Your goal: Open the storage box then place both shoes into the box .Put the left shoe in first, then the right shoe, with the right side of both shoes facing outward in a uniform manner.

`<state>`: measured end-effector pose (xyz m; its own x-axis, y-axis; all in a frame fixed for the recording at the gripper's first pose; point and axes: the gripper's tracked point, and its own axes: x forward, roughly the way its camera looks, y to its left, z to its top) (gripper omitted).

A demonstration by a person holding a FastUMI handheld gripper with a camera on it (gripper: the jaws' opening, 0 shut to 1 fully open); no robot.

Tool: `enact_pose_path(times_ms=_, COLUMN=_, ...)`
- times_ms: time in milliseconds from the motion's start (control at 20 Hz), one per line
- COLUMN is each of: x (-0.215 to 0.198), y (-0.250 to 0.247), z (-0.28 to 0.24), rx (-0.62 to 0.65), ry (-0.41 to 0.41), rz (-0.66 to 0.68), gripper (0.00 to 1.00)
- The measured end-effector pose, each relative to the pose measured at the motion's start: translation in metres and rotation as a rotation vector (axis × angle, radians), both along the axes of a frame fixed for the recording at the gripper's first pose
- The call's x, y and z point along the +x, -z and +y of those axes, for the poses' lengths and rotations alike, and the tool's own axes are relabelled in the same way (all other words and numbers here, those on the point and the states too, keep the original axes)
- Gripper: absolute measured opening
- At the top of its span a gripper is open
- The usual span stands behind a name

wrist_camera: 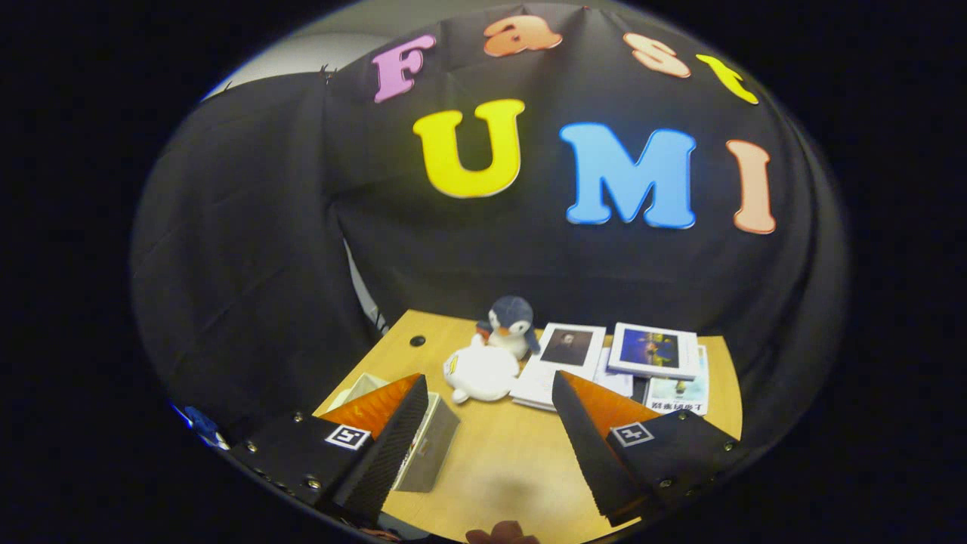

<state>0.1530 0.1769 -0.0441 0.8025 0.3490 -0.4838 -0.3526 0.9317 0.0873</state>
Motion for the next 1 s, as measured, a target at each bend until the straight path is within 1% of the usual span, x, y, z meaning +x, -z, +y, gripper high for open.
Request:
enact_pose_path(times_ms=150, x=-0.015, y=-0.045, z=-0.036, rx=0.048, ry=0.086, rz=-0.180, gripper=1.00)
enact_pose_path(times_ms=300, x=-0.030, y=-0.081, z=-0.075, rx=0.048, ry=0.197, rz=-0.351, gripper=0.99)
enact_pose_path(times_ms=350, x=-0.036, y=-0.083, z=-0.090, rx=0.030, ry=0.238, rz=-0.370, gripper=0.99)
enact_pose_path(times_ms=400, x=-0.044, y=-0.085, z=-0.096, rx=0.035, ry=0.257, rz=-0.384, gripper=0.99)
enact_pose_path(times_ms=500, x=-0.056, y=-0.089, z=-0.103, rx=0.064, ry=0.269, rz=-0.398, gripper=0.99)
enact_pose_path(times_ms=600, x=-0.062, y=-0.092, z=-0.117, rx=0.050, ry=0.286, rz=-0.420, gripper=0.99)
enact_pose_path(times_ms=750, x=-0.072, y=-0.091, z=-0.122, rx=0.059, ry=0.284, rz=-0.427, gripper=0.99)
enact_pose_path(times_ms=1000, x=-0.071, y=-0.077, z=-0.142, rx=0.052, ry=0.303, rz=-0.396, gripper=1.00)
